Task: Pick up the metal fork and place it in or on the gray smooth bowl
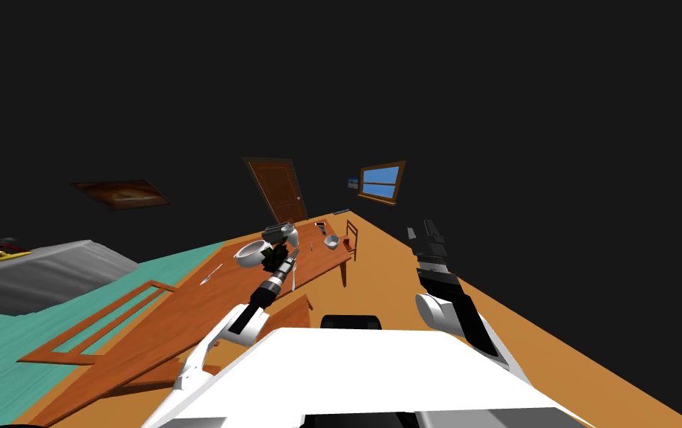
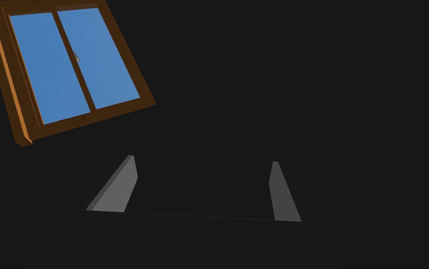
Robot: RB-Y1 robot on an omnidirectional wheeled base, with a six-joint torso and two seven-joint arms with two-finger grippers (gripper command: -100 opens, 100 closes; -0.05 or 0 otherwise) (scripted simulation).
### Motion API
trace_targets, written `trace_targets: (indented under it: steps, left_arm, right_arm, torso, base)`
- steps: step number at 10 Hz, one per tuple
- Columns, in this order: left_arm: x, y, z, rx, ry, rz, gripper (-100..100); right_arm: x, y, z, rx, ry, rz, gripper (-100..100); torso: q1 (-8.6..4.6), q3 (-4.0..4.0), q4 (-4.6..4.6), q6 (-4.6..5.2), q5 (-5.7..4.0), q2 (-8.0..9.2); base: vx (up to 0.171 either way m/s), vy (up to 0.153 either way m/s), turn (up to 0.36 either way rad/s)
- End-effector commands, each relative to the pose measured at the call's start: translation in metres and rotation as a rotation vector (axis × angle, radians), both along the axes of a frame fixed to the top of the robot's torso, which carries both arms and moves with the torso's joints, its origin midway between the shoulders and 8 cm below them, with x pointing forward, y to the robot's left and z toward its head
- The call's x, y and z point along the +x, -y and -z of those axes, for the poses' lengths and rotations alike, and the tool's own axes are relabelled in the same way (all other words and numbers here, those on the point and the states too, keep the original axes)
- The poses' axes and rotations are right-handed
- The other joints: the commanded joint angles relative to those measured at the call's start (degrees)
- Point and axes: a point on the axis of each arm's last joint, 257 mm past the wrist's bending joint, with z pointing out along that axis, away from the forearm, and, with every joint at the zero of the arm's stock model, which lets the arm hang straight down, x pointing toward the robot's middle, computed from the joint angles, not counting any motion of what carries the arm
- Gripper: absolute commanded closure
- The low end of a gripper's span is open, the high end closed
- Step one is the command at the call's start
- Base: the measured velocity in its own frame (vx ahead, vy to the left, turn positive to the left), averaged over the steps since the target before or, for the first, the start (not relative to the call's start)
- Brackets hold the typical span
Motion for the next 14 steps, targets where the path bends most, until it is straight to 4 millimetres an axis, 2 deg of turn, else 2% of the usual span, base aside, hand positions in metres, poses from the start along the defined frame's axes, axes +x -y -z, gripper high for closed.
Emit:
trace_targets:
  steps: [1,2,3,5,6,7,8,9,11,12,14]
  left_arm:
    - [-0.001,-0.012,0.023,0.038,-0.066,0.002,-100]
    - [-0.001,-0.013,0.023,0.042,-0.067,0.003,-100]
    - [-0.003,-0.024,0.042,0.072,-0.123,0.003,-100]
    - [-0.007,-0.036,0.061,0.1,-0.18,0.001,-100]
    - [-0.012,-0.047,0.078,0.126,-0.234,0.001,-100]
    - [-0.013,-0.049,0.08,0.128,-0.239,-0.003,-100]
    - [-0.02,-0.063,0.1,0.153,-0.299,-0.008,-100]
    - [-0.02,-0.063,0.1,0.153,-0.299,-0.008,-100]
    - [-0.038,-0.086,0.135,0.194,-0.413,-0.016,-100]
    - [-0.041,-0.092,0.139,0.2,-0.423,-0.024,-100]
    - [-0.064,-0.116,0.169,0.236,-0.534,-0.035,-100]
  right_arm:
    - [0.0,0.0,0.0,0.0,0.0,0.0,0]
    - [0.0,0.0,0.0,0.0,0.0,0.0,0]
    - [0.0,0.0,0.0,0.0,0.0,0.0,0]
    - [0.0,0.0,0.0,0.0,0.0,0.0,0]
    - [0.0,0.0,0.0,0.0,0.0,0.0,0]
    - [0.0,0.0,0.0,0.0,0.0,0.0,0]
    - [0.0,0.0,0.0,0.0,0.0,0.0,0]
    - [0.0,0.0,0.0,0.0,0.0,0.0,0]
    - [0.0,0.0,0.0,0.0,0.0,0.0,0]
    - [0.0,0.0,0.0,0.0,0.0,0.0,0]
    - [0.0,0.0,0.0,0.0,0.0,0.0,0]
  torso:
    - [0.0,0.0,0.0,0.0,0.0,0.0]
    - [0.02,0.0,0.0,0.02,0.0,0.01]
    - [-0.02,-0.02,-0.01,0.0,0.0,-0.03]
    - [0.07,-0.04,-0.01,0.05,0.01,-0.06]
    - [0.01,-0.04,-0.02,-0.01,0.01,-0.07]
    - [0.01,-0.04,-0.02,0.01,0.0,-0.05]
    - [-0.02,-0.04,-0.01,0.0,0.0,-0.07]
    - [0.01,-0.08,-0.03,0.02,0.0,-0.13]
    - [0.02,-0.09,-0.04,0.02,0.0,-0.16]
    - [0.04,-0.11,-0.04,0.01,0.01,-0.19]
    - [0.02,-0.13,-0.05,0.03,0.01,-0.22]
  base:
    - [-0.035,0.019,-0.118]
    - [-0.023,0.012,-0.075]
    - [-0.027,0.015,-0.089]
    - [-0.02,0.027,-0.166]
    - [-0.022,0.016,-0.102]
    - [-0.02,0.01,-0.067]
    - [0.005,0.022,-0.147]
    - [-0.009,0.01,-0.067]
    - [0.009,0.025,-0.177]
    - [-0.001,0.012,-0.089]
    - [0.037,0.028,-0.233]
